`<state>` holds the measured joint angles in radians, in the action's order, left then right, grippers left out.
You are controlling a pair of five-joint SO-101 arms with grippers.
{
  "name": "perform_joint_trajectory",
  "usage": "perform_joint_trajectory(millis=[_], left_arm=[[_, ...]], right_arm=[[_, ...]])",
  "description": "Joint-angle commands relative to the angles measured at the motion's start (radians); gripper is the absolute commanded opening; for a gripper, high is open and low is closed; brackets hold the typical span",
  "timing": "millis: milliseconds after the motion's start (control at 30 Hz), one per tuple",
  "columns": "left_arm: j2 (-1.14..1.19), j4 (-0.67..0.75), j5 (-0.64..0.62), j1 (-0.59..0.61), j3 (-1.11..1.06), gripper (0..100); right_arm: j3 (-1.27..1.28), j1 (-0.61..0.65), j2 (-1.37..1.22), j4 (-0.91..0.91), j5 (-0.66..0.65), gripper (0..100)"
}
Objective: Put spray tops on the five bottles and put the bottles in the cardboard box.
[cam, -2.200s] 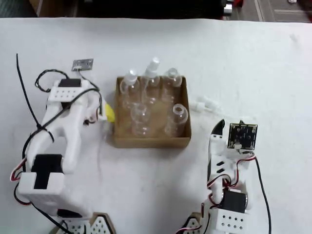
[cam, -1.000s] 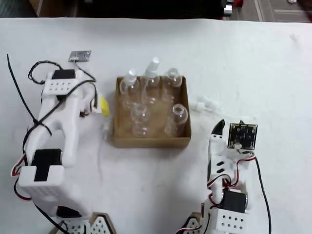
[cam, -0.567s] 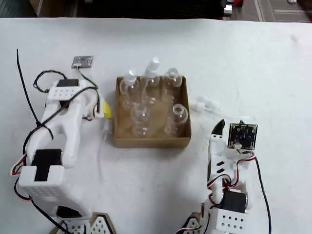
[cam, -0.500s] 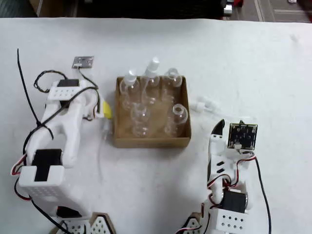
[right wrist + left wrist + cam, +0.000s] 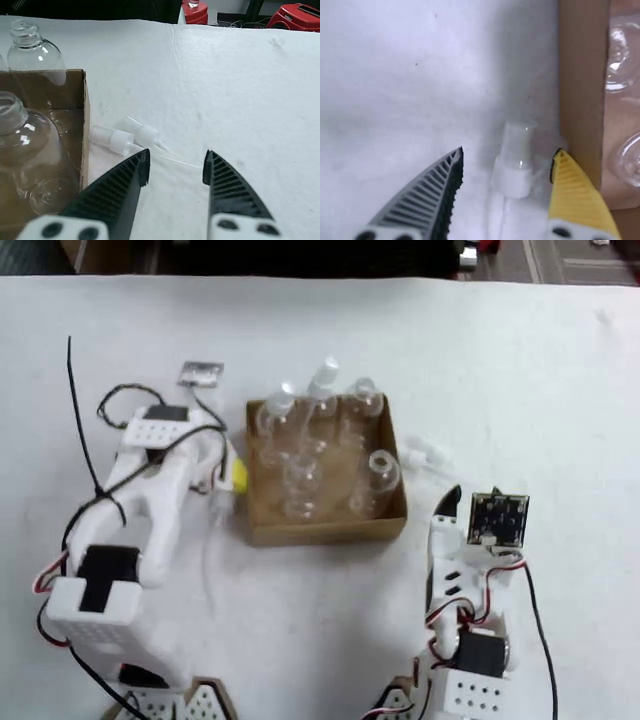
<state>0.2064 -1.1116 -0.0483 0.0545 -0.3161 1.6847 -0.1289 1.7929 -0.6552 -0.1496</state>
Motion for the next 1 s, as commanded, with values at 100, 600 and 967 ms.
perform_joint_trajectory(millis=[100, 600, 967], left_arm=[[-0.002, -0.009, 0.069, 0.035, 0.0, 27], [-0.01, -0.121, 0.245, 0.22, 0.097, 27], [-0.005, -0.209, 0.413, 0.07, 0.249, 27]], right_arm=[[0.006, -0.005, 0.005, -0.005, 0.0, 15.5], [0.006, -0.005, 0.005, -0.005, 0.0, 15.5], [0.006, -0.005, 0.005, -0.005, 0.0, 15.5]])
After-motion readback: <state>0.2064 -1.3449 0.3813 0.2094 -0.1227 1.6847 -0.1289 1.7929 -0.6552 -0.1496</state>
